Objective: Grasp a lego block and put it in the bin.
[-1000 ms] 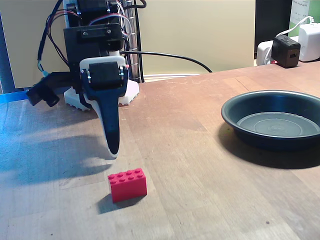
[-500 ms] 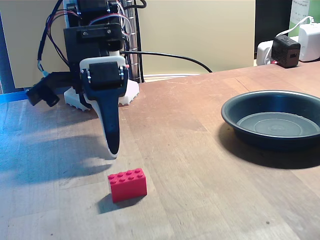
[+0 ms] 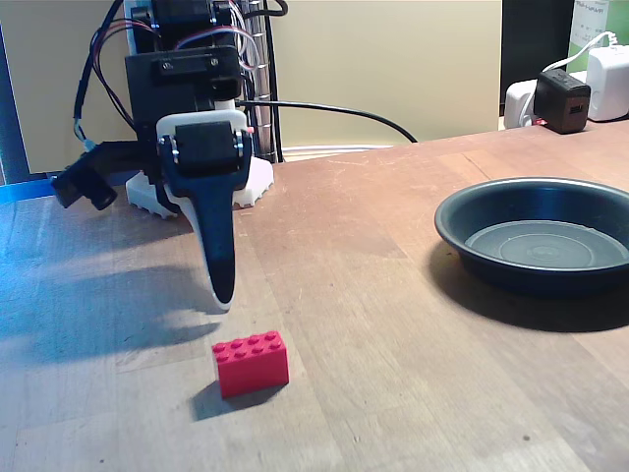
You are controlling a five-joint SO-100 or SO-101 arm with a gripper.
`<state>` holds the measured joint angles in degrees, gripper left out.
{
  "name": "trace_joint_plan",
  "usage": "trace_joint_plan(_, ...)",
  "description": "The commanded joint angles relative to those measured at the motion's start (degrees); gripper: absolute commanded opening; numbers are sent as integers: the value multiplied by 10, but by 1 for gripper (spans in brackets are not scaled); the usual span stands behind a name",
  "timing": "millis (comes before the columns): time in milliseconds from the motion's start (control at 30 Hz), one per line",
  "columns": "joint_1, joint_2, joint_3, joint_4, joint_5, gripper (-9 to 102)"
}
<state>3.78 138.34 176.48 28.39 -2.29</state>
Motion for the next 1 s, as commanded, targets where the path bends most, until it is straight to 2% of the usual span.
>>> trace_joint_plan(0, -3, -3, 25, 2, 1, 0)
trace_joint_plan(967, 4, -3, 25, 2, 2, 0)
